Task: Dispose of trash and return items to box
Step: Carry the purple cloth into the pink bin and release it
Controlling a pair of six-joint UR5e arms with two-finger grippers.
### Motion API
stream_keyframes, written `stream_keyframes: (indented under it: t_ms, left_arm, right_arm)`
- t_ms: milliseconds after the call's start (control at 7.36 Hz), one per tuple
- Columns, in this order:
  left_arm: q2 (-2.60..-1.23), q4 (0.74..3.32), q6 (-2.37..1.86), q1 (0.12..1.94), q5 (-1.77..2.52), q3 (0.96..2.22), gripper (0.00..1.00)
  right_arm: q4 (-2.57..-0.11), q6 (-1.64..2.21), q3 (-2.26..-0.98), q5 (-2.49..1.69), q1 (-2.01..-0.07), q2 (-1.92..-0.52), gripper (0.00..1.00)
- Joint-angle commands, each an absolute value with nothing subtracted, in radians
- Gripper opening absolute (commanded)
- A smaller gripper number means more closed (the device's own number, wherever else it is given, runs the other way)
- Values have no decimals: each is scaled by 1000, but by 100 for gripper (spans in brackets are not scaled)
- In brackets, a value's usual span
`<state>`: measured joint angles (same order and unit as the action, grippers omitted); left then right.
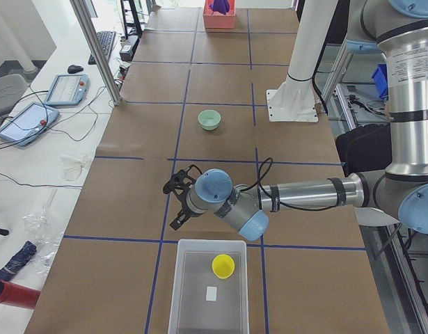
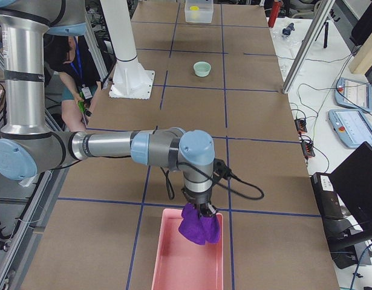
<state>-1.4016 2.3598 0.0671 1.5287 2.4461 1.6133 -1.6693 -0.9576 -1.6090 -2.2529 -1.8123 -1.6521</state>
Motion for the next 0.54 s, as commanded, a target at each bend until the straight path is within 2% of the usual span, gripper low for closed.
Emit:
stream_keyframes:
  t_ms: [0,136,407]
  left_arm:
    - [-1416,2352,-78,1476,2433,1672,100]
    - [-1420,2294,-194,1418,2368,1756,100]
    - [-1482,2102,-379,1308,2268,1938,100]
  right_arm:
    - [-1507,-568,-1557,-2376,-1816,-1701,100]
    - [-1388,-364,-1563,-2385,-1813,-1707,100]
    - [-1242,-197,-1563,-2401,-1767,-1709,100]
